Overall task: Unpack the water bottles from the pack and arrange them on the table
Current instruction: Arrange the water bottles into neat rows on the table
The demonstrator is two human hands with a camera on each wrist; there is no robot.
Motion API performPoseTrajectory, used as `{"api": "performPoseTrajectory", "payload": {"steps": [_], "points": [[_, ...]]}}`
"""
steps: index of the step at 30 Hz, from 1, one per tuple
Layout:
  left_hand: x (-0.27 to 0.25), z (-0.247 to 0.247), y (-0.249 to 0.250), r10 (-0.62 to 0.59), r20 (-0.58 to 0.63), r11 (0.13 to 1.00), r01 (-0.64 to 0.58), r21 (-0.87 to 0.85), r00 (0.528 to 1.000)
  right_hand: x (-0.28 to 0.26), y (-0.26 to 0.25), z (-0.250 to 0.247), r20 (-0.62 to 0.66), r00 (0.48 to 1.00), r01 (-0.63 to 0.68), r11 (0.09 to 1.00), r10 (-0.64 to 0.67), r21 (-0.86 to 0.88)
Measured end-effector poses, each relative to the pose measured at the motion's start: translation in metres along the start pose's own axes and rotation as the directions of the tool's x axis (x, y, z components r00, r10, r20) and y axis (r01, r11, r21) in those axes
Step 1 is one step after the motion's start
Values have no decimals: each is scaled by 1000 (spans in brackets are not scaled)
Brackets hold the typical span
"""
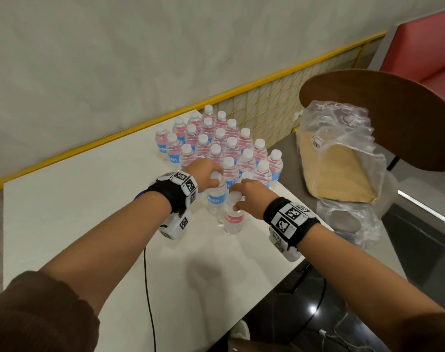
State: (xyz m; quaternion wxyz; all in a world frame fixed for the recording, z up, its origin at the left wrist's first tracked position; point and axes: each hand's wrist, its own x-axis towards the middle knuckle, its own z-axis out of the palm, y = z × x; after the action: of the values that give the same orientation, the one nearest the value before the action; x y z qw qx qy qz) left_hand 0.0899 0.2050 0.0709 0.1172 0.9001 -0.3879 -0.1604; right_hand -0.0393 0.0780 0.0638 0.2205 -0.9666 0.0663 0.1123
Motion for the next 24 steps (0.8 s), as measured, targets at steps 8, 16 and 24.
{"api": "performPoseTrajectory", "payload": {"steps": [8, 16, 24], "points": [[-4, 6, 2, -7, -60, 996, 1, -87, 998, 11, -11, -10, 54, 996, 79, 987, -72, -138], [-1, 4, 2, -24, -41, 998, 22, -57, 999, 13, -14, -13, -2, 998, -59, 981, 60, -185], [-13, 6, 16, 39, -193, 996, -55, -77, 980, 13, -13, -18, 28, 999, 38, 976, -33, -214]]}}
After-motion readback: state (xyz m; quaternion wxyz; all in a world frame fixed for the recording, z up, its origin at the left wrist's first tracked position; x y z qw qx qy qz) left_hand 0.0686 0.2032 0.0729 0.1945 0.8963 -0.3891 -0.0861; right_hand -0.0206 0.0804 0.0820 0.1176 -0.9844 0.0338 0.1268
